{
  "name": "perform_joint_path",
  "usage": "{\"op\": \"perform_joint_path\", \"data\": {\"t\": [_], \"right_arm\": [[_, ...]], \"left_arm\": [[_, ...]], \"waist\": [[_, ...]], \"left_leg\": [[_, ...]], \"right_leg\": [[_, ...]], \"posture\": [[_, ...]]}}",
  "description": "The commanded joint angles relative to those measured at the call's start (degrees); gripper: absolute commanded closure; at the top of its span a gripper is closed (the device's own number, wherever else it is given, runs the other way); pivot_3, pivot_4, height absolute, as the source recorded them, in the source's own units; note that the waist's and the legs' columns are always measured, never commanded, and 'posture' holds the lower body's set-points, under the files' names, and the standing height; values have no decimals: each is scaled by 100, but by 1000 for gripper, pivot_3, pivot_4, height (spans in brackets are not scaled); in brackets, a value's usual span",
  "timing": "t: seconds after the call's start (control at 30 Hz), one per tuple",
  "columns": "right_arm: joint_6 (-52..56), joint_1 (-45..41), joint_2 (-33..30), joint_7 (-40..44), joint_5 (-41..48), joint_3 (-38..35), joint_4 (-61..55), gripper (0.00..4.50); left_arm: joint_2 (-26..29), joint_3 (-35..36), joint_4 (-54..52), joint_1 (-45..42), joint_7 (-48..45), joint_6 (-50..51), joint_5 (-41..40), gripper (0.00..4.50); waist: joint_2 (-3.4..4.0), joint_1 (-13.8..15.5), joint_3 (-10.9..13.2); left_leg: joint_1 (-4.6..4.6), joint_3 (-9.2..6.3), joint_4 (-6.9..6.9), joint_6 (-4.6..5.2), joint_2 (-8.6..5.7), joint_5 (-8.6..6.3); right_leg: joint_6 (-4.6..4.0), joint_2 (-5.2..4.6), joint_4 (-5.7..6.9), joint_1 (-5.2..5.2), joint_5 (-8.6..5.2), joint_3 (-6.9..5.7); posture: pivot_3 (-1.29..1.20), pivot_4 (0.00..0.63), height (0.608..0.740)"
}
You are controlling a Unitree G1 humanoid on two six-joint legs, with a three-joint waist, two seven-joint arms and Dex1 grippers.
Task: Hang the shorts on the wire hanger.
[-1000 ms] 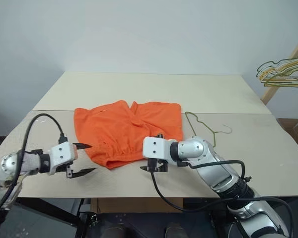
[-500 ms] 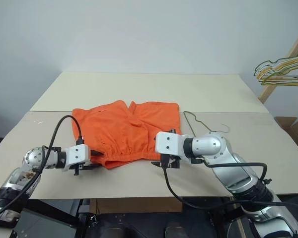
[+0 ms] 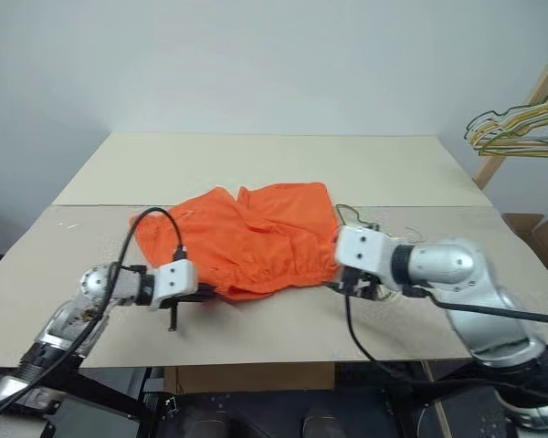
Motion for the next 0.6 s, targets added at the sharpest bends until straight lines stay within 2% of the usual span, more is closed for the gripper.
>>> {"op": "perform_joint_path", "data": {"t": [0.03, 0.13, 0.23, 0.33, 0.4, 0.5, 0.6], "right_arm": [[-349, 142, -130, -65, -62, -222, -103, 0], [-854, 351, -94, -174, -301, -44, -91, 0], [-944, 430, -75, -137, -430, 196, -118, 0], [-897, 355, 29, -216, -536, 426, -165, 0], [-918, 276, 106, -204, -552, 531, -196, 0], [-658, -3, 299, -41, -509, 895, -321, 0], [-551, -221, 481, 2, -593, 1230, -347, 0]], "left_arm": [[-378, -381, -491, -243, 321, 467, 218, 4488], [-645, -647, -318, -376, 577, 517, 541, 4488], [-717, -724, -126, -481, 645, 514, 631, 3906], [-660, -598, -277, -479, 569, 496, 464, 2976], [-503, -485, -442, -421, 492, 458, 393, 2382], [246, -61, -936, -192, -39, 544, -15, 1420], [771, 293, -1179, -30, -304, 677, -372, 1420]], "waist": [[2, -6, -2], [9, -32, -8], [20, -92, -15], [25, -131, -18], [25, -142, -18], [29, -199, -20], [33, -246, -22]], "left_leg": [[1, 0, 0, 0, 0, 0], [3, -2, 0, 0, 0, 0], [5, -5, -2, 3, 1, -2], [4, -6, -2, 4, 0, -2], [2, -6, -1, 4, 0, -2], [3, -6, -4, 5, 3, -3], [6, -12, -9, 6, 5, -3]], "right_leg": [[0, 1, 1, 0, 0, 1], [0, 4, 0, 2, 0, 2], [0, 8, 1, 0, 0, 5], [0, 7, -2, 1, 0, 5], [1, 6, -4, 1, -1, 5], [0, 9, -4, -3, -1, 8], [-2, 10, -2, -2, -2, 5]], "posture": [[-96, 0, 740], [-103, 0, 740], [-105, 0, 740], [-105, 0, 740], [-107, 0, 740], [-105, 0, 740], [-82, 0, 740]]}}
